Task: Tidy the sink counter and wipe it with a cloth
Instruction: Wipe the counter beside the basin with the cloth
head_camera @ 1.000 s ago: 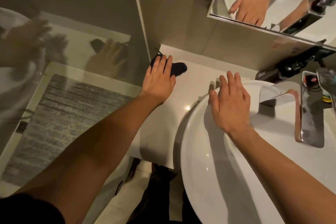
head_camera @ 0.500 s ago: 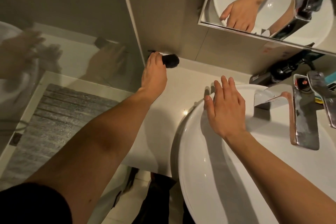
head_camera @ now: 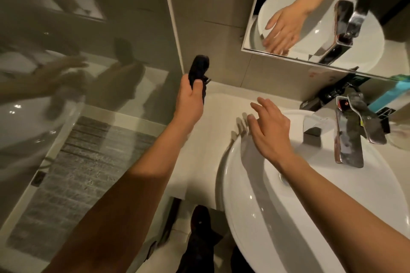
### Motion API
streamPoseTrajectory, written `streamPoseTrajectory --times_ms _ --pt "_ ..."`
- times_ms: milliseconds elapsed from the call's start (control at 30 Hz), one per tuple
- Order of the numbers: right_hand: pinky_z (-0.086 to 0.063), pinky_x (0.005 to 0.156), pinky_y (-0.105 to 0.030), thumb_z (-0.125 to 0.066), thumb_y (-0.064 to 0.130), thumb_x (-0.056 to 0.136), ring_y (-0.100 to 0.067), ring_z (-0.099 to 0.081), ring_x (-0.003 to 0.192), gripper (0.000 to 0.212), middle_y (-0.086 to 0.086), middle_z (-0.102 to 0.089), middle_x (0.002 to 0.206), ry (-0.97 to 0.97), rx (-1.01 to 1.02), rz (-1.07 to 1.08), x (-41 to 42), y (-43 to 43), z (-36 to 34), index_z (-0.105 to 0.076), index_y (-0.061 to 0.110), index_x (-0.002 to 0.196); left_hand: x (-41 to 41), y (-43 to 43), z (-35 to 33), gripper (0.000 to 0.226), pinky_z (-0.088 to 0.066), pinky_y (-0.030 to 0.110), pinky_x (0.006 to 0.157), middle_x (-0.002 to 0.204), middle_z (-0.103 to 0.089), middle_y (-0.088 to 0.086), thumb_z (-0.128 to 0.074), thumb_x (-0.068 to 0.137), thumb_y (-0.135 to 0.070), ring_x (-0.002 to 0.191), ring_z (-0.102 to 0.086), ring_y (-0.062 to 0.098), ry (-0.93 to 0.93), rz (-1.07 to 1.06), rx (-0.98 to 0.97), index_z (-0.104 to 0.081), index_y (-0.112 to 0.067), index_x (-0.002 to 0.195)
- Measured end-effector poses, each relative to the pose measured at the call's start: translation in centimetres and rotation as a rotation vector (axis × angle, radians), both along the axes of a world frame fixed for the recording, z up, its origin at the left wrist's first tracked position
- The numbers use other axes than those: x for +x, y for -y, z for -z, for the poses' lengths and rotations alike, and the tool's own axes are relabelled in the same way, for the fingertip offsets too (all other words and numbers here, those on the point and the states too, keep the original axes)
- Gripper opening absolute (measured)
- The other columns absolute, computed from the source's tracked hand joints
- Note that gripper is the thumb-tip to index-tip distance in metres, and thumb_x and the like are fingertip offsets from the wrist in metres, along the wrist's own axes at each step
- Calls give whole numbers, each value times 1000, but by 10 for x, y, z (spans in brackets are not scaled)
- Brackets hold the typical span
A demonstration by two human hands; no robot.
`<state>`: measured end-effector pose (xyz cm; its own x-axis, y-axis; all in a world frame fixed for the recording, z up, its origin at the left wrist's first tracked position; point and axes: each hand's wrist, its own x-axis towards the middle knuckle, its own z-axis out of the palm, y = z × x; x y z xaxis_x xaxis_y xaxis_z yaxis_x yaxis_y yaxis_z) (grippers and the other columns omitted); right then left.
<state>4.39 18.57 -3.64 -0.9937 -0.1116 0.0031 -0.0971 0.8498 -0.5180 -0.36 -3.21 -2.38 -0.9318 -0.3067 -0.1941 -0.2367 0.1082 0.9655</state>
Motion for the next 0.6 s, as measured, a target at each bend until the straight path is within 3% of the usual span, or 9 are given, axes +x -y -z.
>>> streamPoseTrajectory --times_ms 67,133,200,233,300,367,500,600 --pt "-45 103 -42 -46 37 103 -16 -53 127 37 2 -62 136 -30 -220 1 4 18 -29 -63 20 130 20 -12 -13 28 -47 38 77 98 -63 0 -41 104 -31 84 -57 16 -25 81 -74 -52 -21 127" --pt "-48 87 -24 -53 37 102 -3 -59 107 31 8 -66 121 39 -415 33 6 33 -60 -67 21 125 38 -25 -26 28 -46 23 76 99 -61 -6 -40 107 -24 85 -57 1 -49 135 -132 -50 -18 133" --pt "-48 80 -19 -59 42 99 0 -63 97 31 9 -70 110 106 -569 66 7 41 -85 -70 20 118 54 -39 -35 31 -41 7 73 109 -60 -4 -40 107 -19 88 -56 -11 -66 188 -161 -48 -17 137" --pt "-51 79 -23 -62 44 96 -3 -65 92 32 5 -73 102 132 -644 87 6 42 -94 -71 18 112 61 -46 -39 32 -41 8 78 116 -59 -1 -40 107 -17 94 -56 -8 -84 213 -154 -47 -17 139" --pt "-50 70 -29 -69 45 92 -8 -63 74 34 -2 -70 84 157 -734 143 7 38 -109 -70 12 100 73 -58 -45 36 -47 24 91 125 -58 4 -40 105 -12 106 -58 10 -159 270 -141 -47 -16 140" --pt "-45 62 -27 -73 41 89 -10 -54 64 35 0 -61 73 151 -749 194 11 30 -119 -66 7 93 83 -69 -51 39 -48 36 100 128 -56 6 -40 102 -9 113 -56 19 -229 314 -165 -47 -14 140" --pt "-44 64 -32 -68 26 93 -12 -50 63 24 0 -58 68 94 -721 223 25 9 -132 -65 3 88 99 -87 -61 48 -45 45 107 136 -51 4 -43 97 -16 124 -51 20 -287 383 -213 -45 -12 144" --pt "-48 68 -37 -64 21 94 -15 -54 69 19 -6 -62 75 105 -729 222 40 -9 -140 -65 3 90 108 -94 -67 54 -42 44 112 142 -47 3 -50 95 -21 131 -47 17 -290 467 -232 -41 -13 147"
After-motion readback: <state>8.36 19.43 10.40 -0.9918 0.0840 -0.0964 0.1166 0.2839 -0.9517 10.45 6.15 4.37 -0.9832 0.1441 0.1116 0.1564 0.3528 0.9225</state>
